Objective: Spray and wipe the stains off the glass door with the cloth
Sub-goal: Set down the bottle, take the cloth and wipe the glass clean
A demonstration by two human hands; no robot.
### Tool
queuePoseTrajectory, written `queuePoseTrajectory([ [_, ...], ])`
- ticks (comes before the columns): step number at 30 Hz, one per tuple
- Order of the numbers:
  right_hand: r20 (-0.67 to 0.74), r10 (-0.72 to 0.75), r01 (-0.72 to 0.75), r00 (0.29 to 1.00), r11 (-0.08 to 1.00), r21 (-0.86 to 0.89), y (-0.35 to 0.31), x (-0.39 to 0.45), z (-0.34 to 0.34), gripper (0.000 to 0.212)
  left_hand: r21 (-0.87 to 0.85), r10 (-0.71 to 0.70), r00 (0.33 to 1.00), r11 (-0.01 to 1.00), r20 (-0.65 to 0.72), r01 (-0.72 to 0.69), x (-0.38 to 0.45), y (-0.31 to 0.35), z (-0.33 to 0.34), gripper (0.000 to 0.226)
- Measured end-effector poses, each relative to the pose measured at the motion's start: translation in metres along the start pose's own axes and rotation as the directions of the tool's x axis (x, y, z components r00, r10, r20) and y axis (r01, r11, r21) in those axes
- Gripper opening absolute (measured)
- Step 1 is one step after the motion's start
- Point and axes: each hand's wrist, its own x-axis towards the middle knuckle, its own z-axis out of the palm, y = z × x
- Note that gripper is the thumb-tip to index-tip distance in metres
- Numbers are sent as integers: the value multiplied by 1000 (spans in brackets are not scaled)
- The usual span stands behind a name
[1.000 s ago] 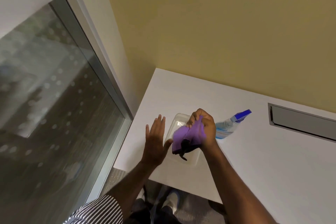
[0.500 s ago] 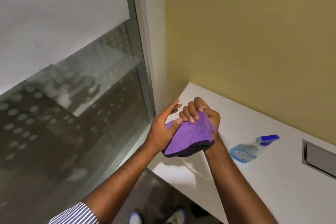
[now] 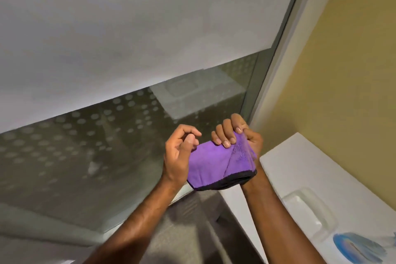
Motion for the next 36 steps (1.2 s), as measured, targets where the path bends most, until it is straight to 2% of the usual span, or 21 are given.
queuePoseTrajectory([
  [5, 43, 67, -66, 997, 997, -33, 83, 12, 79, 17, -92, 52, 995, 994, -83, -60, -39, 59, -89, 47],
  [8, 34, 108, -105, 994, 992, -77, 133, 10, 128, 2, -50, 78, 992, 995, -95, -83, -71, 92, -139, 61],
  [11, 11, 135, -131, 991, 974, -184, 182, 3, 176, 13, 79, 108, 988, 992, -111, -99, -107, 121, -189, 68],
  [14, 10, 173, -165, 985, 953, -253, 228, -6, 223, 48, 319, 185, 976, 938, -119, -138, -145, 149, -236, 76],
  [15, 10, 178, -170, 984, 952, -255, 244, -9, 239, 53, 386, 214, 969, 910, -126, -151, -157, 158, -250, 76],
  [18, 27, 187, -175, 982, 954, -243, 292, -19, 283, 27, 527, 283, 936, 839, -207, -137, -191, 182, -291, 67],
  [19, 28, 199, -186, 980, 951, -245, 310, -22, 297, 29, 566, 299, 920, 817, -254, -110, -202, 188, -304, 61],
  [21, 53, 240, -219, 969, 942, -256, 345, -32, 326, 29, 612, 330, 868, 790, -370, -40, -222, 202, -330, 47],
  [26, 174, 322, -247, 931, 903, -353, 425, -59, 393, 23, 556, 371, 681, 829, -631, 64, -269, 231, -392, 26],
  [28, 209, 331, -209, 920, 867, -453, 452, -68, 417, 19, 545, 392, 602, 834, -695, 85, -287, 243, -415, 19],
  [32, 264, 344, -120, 901, 783, -610, 500, -93, 463, 31, 518, 430, 423, 848, -798, 115, -317, 265, -460, 14],
  [34, 343, 365, -77, 865, 774, -628, 522, -109, 484, 38, 516, 458, 340, 851, -821, 100, -327, 275, -480, 12],
  [36, 433, 390, -41, 813, 780, -625, 541, -123, 499, 32, 524, 482, 273, 845, -833, 107, -336, 284, -498, 11],
])
